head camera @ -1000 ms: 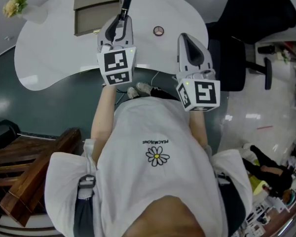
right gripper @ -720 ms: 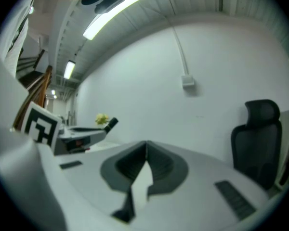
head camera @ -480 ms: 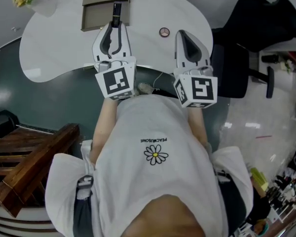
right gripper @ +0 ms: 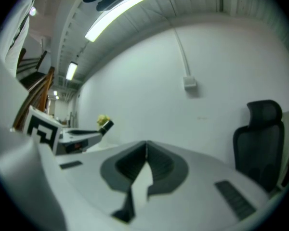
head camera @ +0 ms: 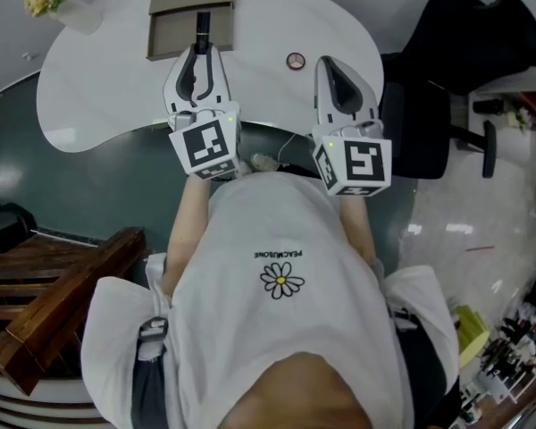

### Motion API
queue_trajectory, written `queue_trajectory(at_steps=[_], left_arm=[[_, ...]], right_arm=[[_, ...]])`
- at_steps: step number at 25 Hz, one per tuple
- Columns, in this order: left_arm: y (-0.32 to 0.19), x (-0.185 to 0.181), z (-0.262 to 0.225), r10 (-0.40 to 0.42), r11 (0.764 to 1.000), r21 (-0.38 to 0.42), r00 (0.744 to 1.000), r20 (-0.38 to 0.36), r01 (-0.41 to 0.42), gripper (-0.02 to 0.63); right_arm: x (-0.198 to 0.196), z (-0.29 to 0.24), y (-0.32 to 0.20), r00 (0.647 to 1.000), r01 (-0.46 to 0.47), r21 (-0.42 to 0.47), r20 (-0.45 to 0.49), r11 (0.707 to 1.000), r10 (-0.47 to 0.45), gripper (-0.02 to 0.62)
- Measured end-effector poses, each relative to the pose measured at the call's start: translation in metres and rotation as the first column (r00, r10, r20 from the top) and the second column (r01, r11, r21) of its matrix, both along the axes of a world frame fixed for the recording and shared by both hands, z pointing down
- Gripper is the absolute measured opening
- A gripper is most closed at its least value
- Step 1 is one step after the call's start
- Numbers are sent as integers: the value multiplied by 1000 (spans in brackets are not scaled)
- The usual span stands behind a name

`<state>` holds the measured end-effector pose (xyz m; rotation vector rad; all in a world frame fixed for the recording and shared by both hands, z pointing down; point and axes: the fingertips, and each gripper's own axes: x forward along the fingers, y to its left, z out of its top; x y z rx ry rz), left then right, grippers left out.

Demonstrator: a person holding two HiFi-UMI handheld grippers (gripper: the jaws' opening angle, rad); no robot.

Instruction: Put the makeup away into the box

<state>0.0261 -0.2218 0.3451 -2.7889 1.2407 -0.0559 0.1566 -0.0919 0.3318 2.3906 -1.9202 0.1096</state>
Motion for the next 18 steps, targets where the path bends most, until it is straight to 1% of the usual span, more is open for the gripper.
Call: queue_trajectory(at_steps=[3, 5, 8, 10, 13, 15, 18], left_arm=[[0, 1, 8, -4, 1000, -17, 1000, 5, 4, 98], [-3, 3, 16, -1, 998, -57, 1000, 2, 2, 98], [-11, 10, 38, 12, 991, -135, 999, 36, -7, 98], [-19, 13, 57, 10, 981, -196, 998, 54, 1, 98], [-34, 22, 89, 25, 953, -304, 995, 98, 6, 98], [-46, 32, 109, 51, 941, -339, 989, 140, -1, 98], [-62, 40, 137, 68, 928, -372, 973, 221, 19, 98]], right_arm=[[4, -1, 1, 1000, -11, 2, 1, 1000, 11, 31], [6, 0, 3, 1000, -18, 1, 3, 1000, 18, 31], [7, 0, 5, 1000, -26, 3, 13, 1000, 26, 31], [6, -2, 5, 1000, -26, 5, 10, 1000, 26, 31], [8, -2, 7, 1000, -31, 7, 8, 1000, 31, 31], [9, -1, 9, 999, -35, 7, 16, 999, 35, 31], [8, 0, 10, 999, -41, 1, 22, 999, 41, 31]])
